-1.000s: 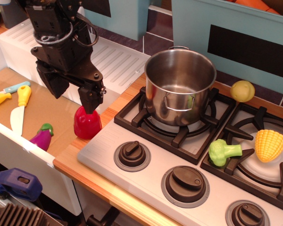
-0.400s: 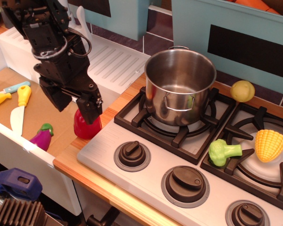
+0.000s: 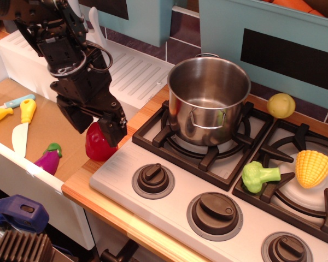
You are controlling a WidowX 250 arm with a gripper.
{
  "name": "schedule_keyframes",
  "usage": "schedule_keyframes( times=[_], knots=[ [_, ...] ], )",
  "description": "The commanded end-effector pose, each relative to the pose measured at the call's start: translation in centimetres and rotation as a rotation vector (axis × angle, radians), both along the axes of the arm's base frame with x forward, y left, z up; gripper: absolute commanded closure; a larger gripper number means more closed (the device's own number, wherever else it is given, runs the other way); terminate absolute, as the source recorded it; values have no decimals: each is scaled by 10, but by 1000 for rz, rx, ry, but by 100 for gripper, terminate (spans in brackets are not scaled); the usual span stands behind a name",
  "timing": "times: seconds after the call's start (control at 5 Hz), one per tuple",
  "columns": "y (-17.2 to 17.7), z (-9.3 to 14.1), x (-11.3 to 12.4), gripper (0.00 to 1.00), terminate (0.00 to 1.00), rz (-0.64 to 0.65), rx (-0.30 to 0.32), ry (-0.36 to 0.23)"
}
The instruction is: Put sweet potato in pot
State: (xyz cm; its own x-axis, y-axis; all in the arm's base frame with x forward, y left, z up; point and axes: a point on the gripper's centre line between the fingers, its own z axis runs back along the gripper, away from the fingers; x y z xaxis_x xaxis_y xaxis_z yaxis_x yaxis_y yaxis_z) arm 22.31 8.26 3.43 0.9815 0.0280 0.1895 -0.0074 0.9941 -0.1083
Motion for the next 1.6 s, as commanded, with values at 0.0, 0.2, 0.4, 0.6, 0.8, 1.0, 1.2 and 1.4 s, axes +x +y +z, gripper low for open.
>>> schedule_keyframes(
  times=[0.0,0.2,0.4,0.6,0.8,1.0,1.2,1.4],
  knots=[
    [8,-8,11,0,0,-8,-18,-40],
    [5,-15,5,0,0,5,-45,-33],
    [4,-17,-2,0,0,16,-48,-41],
    [4,-19,-1,100,0,19,-44,-45],
    [4,-12,2,100,0,17,-32,-45],
    [5,8,3,100,0,24,8,-40],
    [1,39,2,100,0,37,97,-54],
    [-4,64,5,100,0,22,120,-64]
  ],
)
